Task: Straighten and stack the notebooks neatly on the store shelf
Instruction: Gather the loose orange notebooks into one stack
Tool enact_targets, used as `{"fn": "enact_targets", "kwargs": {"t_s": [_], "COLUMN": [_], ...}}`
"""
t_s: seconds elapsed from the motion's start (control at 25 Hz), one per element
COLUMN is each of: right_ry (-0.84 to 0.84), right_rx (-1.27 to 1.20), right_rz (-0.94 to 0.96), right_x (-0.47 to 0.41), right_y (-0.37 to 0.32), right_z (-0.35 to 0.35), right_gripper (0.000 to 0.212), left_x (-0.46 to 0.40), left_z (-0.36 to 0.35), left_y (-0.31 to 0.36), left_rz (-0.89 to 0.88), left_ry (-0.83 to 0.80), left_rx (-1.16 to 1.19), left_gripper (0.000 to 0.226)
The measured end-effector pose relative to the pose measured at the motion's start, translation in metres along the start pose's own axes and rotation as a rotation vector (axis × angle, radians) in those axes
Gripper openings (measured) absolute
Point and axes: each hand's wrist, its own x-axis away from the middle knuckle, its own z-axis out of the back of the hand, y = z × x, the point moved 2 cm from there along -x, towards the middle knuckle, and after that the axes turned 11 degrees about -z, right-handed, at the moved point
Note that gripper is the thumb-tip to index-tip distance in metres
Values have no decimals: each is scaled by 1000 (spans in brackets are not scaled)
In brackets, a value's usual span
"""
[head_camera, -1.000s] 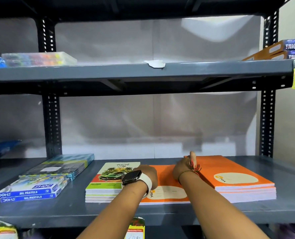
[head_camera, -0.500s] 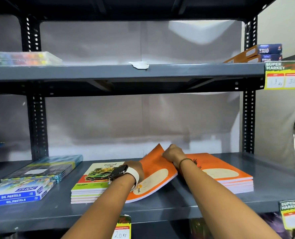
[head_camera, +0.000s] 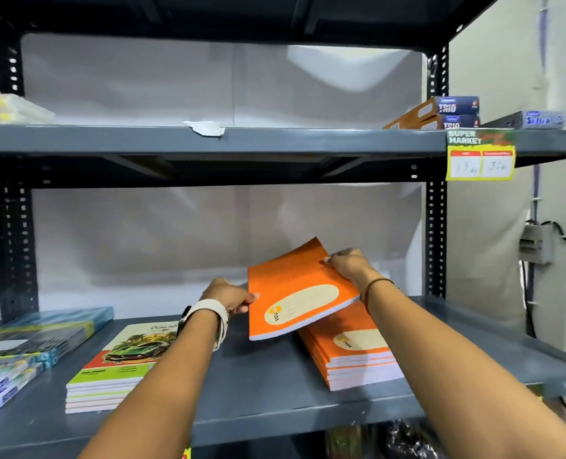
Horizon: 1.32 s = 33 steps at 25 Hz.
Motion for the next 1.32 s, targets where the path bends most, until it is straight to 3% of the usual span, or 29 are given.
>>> {"fn": "enact_targets", "kwargs": {"t_s": [0.12, 0.44, 0.68, 1.12, 1.2, 1.32], "right_ry": [7, -22, -20, 24, 53, 50], "right_rx": [22, 162, 374, 651, 683, 750], "right_rz": [-12, -93, -105, 53, 57, 57], "right_x": [-18, -46, -45, -31, -30, -29], "right_y": [16, 74, 96, 102, 103, 103], "right_z": [32, 61, 64, 69, 69, 69], "right_gripper": [33, 42, 51, 39, 40, 45], "left_x": [3, 20, 26, 37, 38, 39], "left_z": [-33, -99, -107, -106, -105, -105], "left_y": [9, 7, 5, 9, 9, 9], "left_rz": [45, 106, 101, 123, 132, 150], "left_ry": [-41, -67, -93, -139, -138, -141], "left_rx": [111, 190, 164, 187, 194, 202], "left_gripper": [38, 44, 58, 61, 57, 30]}}
